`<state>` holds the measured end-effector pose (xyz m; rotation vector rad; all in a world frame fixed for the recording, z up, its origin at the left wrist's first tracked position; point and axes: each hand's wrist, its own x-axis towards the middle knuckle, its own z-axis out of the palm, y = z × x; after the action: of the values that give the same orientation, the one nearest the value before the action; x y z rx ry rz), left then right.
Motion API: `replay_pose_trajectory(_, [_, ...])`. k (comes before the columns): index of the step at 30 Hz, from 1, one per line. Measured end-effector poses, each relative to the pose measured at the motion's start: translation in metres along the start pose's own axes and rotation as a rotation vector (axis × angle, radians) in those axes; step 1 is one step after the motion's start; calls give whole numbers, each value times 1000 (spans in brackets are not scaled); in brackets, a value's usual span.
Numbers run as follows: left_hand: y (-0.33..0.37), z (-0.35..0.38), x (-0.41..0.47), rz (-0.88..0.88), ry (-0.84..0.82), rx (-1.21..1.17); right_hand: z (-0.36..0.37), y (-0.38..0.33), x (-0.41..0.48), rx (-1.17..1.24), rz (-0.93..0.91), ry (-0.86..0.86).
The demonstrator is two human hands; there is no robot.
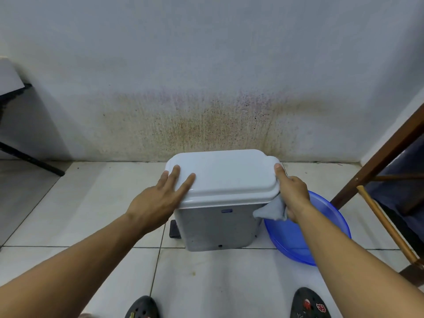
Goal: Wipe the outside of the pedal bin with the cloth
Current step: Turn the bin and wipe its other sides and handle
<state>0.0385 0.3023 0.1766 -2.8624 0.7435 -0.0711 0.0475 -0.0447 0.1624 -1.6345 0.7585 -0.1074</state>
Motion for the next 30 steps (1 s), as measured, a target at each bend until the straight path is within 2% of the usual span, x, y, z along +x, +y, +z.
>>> replay_pose_trajectory(7, [-9,-1,17,-17,-20,51,5,-13,5,119,49,-1])
replay_pose_trajectory(11, [-32,-16,43,-32,-64,-30,9,-21,8,237,85,44])
replay_pose_trajectory(15, [-50,-22,68,-3,-98,-80,13,-4,4,209,100,100])
replay_pose_trajectory(17, [-55,-23,81,-18,-98,-92,24,18,-5,123,-35,189])
replay_pose_trajectory(19, [-58,-23,96,-43,-98,-111,39,43,-19,-22,-328,286])
replay_pose_trajectory(20, [-59,-23,101,-57,-100,-128,46,53,-25,-88,-467,298])
replay_pose_trajectory(22, [-64,-20,111,-86,-113,-182,60,69,-26,-223,-628,286])
replay_pose_trajectory(25, [-72,-13,120,-80,-101,-257,73,68,-9,-328,-667,279])
replay_pose_trajectory(30, [-80,-3,134,-36,-72,-302,89,53,20,-338,-640,297])
